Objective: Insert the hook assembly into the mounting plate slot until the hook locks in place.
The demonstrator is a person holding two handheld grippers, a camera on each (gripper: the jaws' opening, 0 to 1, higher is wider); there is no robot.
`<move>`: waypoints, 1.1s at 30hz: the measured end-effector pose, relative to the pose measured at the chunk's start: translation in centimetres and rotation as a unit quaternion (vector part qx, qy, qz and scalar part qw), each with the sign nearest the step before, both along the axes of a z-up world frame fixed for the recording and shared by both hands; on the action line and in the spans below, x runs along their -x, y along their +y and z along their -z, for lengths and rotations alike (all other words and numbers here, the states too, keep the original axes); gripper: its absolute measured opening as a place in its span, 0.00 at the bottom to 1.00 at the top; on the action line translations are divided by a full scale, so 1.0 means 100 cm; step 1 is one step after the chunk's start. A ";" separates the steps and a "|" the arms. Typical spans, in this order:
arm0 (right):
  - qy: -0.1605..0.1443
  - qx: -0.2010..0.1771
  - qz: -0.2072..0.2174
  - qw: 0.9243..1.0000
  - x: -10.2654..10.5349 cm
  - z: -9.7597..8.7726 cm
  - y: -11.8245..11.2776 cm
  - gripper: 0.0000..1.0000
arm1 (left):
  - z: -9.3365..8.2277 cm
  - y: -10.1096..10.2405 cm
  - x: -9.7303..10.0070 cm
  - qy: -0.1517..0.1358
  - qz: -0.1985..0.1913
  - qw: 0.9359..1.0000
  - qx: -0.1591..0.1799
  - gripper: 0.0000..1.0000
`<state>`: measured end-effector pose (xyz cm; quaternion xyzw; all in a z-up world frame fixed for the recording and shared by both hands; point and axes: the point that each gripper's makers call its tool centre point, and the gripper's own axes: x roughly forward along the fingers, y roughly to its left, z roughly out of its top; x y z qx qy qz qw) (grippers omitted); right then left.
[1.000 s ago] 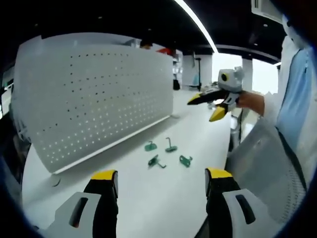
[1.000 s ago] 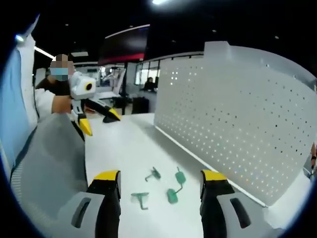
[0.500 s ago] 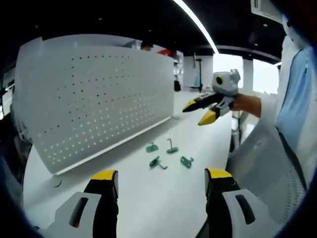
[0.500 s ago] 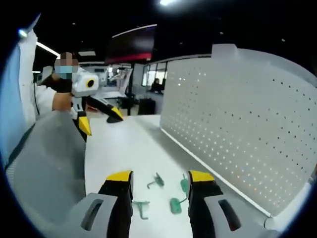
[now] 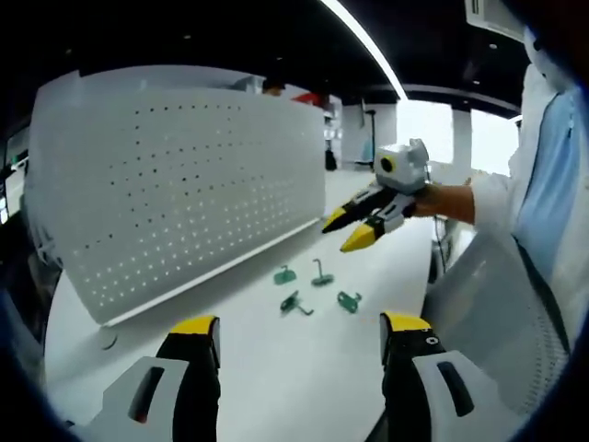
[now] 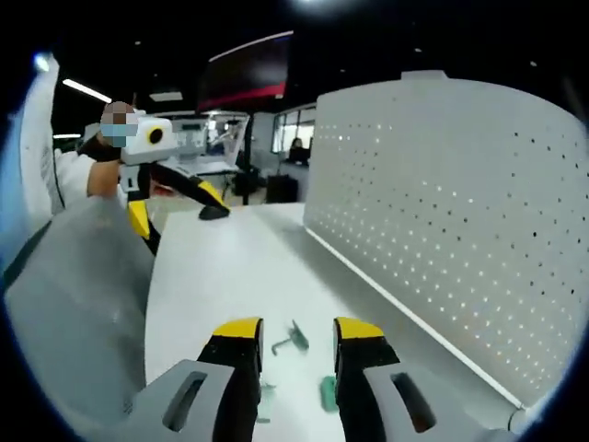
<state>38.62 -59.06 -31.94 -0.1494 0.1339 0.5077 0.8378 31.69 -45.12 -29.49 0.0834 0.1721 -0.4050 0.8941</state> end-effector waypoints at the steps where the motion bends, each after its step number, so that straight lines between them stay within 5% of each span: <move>1: 0.003 0.003 0.000 1.000 -0.001 0.003 0.001 0.27 | 0.000 0.000 0.000 0.001 0.000 1.000 0.000 0.72; 33: 0.039 0.078 -0.027 0.996 -0.028 0.077 0.026 0.11 | 0.006 0.000 0.002 0.005 0.003 1.000 -0.012 0.71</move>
